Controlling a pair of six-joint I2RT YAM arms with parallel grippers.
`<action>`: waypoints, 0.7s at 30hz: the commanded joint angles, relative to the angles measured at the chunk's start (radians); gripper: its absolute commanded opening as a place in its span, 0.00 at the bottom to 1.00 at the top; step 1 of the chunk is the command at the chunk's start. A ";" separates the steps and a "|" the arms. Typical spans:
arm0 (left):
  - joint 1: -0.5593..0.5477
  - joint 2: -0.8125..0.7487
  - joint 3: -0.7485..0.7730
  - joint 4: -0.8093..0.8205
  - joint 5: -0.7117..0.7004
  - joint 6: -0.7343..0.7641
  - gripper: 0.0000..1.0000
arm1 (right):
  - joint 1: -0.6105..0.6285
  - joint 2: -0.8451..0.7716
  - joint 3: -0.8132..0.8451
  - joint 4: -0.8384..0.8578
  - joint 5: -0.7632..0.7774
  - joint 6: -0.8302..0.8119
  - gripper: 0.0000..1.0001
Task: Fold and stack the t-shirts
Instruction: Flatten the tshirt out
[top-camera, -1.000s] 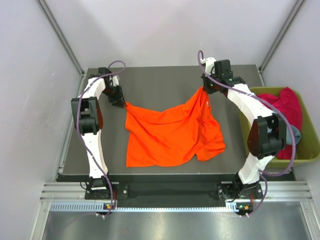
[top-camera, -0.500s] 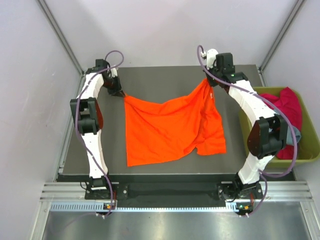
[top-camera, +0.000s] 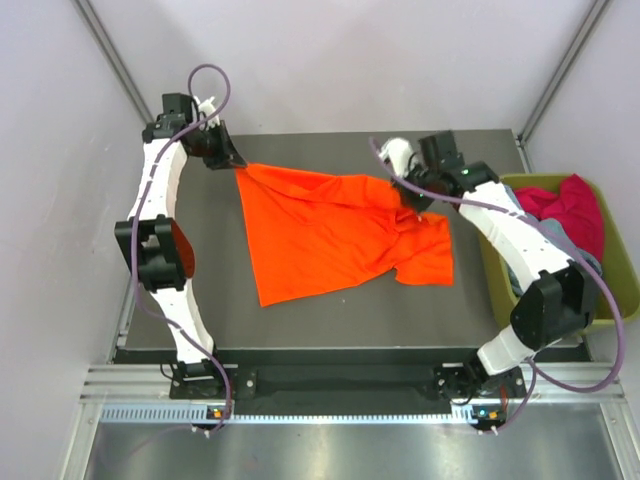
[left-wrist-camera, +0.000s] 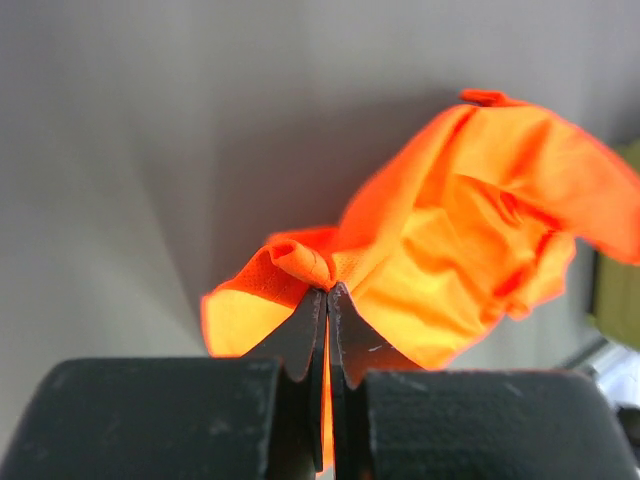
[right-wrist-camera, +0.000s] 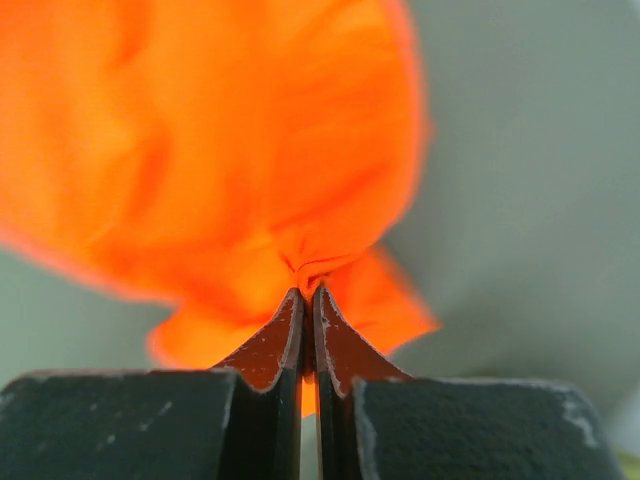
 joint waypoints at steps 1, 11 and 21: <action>0.005 -0.016 -0.071 -0.071 0.088 -0.004 0.00 | 0.053 0.022 -0.110 -0.171 -0.191 -0.024 0.02; 0.003 -0.017 -0.125 -0.075 0.119 -0.005 0.00 | -0.021 0.123 0.042 -0.040 -0.146 0.101 0.60; 0.003 -0.026 -0.137 -0.057 0.109 -0.002 0.00 | -0.060 0.381 0.242 0.011 -0.115 0.133 0.57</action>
